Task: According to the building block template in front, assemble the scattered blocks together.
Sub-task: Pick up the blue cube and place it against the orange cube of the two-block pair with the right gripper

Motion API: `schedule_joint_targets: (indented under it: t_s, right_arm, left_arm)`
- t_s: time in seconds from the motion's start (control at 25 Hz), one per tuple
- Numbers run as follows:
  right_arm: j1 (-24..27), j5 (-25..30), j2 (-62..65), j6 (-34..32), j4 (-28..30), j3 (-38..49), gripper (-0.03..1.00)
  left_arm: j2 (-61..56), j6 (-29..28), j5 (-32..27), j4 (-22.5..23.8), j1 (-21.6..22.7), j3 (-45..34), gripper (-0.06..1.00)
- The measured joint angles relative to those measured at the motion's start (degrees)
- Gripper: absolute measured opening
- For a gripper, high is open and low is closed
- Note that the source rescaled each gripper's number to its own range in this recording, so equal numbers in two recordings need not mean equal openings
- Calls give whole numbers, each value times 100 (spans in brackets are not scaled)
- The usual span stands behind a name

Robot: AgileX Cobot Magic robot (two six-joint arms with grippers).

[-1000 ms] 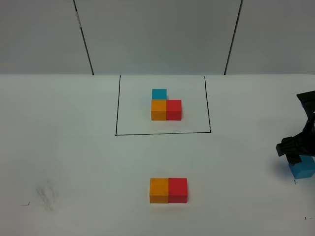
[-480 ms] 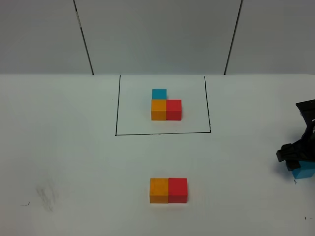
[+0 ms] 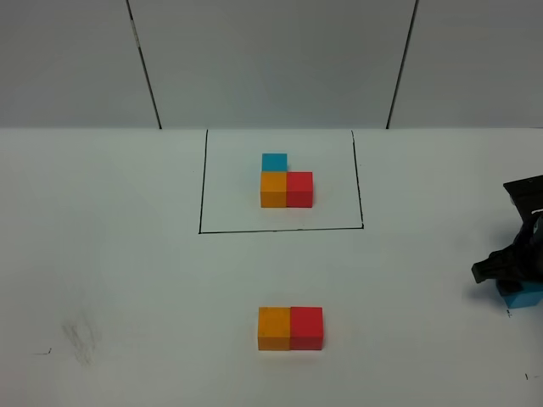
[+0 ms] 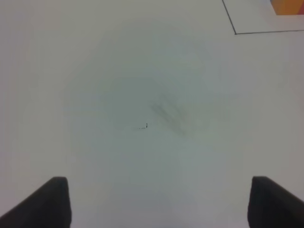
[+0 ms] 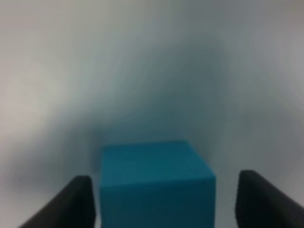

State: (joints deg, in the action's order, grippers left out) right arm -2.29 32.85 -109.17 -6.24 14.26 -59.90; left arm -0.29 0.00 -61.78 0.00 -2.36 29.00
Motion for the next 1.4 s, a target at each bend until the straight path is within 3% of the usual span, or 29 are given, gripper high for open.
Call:
schedule_joint_targets:
  t_s: [0.08,0.36,0.6,0.8,0.96,1.12,1.24,1.4]
  right_arm:
    - [0,-2,0,136,-20,0,1]
    - [-22,61,11,365,-43,-12,1]
    - [-283,1022,371,-190,-637,-619,1]
    - [-1107,1609,545,-641,-843,-1598,1]
    - [-2036,1875,369,-1186,-626,-2337,1]
    - [-2719,2284,-46,-2313,-434,-3099,1]
    - [-3042,2913,-465,-3272,-491,-3653,1]
    - [-3487,3557,-894,-3403,-589,-4356,1]
  left_arm:
    - [0,0,0,0,0,0,66]
    - [0,0,0,0,0,0,66]
    - [0,0,0,0,0,0,66]
    - [0,0,0,0,0,0,66]
    - [0,0,0,0,0,0,65]
    - [0,0,0,0,0,0,65]
    - [0,0,0,0,0,0,65]
    - [0,0,0,0,0,0,65]
